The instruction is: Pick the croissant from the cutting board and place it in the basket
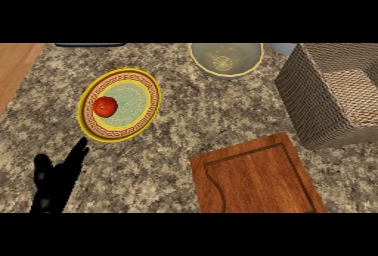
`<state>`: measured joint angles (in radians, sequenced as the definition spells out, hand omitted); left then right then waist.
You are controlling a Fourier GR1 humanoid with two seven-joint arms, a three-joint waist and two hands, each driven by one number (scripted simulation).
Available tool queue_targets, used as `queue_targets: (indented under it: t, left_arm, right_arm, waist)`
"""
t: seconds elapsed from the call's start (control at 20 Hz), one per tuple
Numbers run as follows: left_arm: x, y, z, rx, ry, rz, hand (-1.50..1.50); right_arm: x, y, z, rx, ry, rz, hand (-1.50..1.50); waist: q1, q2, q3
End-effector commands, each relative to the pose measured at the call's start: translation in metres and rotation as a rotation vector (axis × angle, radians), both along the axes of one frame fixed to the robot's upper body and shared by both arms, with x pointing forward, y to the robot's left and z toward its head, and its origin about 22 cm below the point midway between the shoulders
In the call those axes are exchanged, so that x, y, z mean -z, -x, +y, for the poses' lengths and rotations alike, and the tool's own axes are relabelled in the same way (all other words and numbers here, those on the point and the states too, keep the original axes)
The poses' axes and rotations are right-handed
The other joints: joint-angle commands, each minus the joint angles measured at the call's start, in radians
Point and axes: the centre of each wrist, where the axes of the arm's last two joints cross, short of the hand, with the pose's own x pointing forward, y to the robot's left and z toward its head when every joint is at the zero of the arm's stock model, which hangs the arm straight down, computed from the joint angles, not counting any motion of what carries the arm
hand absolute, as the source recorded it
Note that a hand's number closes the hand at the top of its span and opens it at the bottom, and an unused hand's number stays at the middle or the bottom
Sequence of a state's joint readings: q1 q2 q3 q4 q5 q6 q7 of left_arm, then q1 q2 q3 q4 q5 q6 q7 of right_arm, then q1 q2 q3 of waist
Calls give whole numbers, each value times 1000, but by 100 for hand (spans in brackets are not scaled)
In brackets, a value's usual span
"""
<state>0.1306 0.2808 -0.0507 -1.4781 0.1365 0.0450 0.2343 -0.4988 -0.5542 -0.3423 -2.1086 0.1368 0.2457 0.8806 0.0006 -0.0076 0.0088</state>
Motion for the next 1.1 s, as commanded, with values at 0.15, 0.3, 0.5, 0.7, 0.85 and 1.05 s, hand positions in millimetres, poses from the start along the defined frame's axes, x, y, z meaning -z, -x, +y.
queue_targets:
  t: [0.15, 0.3, 0.5, 0.7, 0.85, 1.05]
  left_arm:
    - [22, 5, -14, 6, 19, 106, 0]
    - [11, 17, 1, 0, 3, 88, 0]
    - [19, 1, -28, 7, 16, 96, 0]
    - [16, 5, 0, -8, 16, 86, 0]
    - [16, 2, -8, 0, 14, 109, 0]
    - [11, 6, -7, 4, 37, 107, 0]
  right_arm:
    - [-11, -38, -42, 44, 53, 52, 150]
    - [5, -57, -59, 48, 46, 51, 150]
    - [13, -90, -62, 40, 17, 58, 150]
    - [36, -103, -86, 32, -94, 86, 150]
    - [58, -111, -93, 13, -189, 96, 150]
    - [94, -123, -91, 8, -195, 86, 150]
  waist:
    - [10, 11, -9]
    - [15, 10, -9]
    - [24, 15, -9]
    - [17, 12, -8]
    - [13, 12, -8]
    - [15, 11, -8]
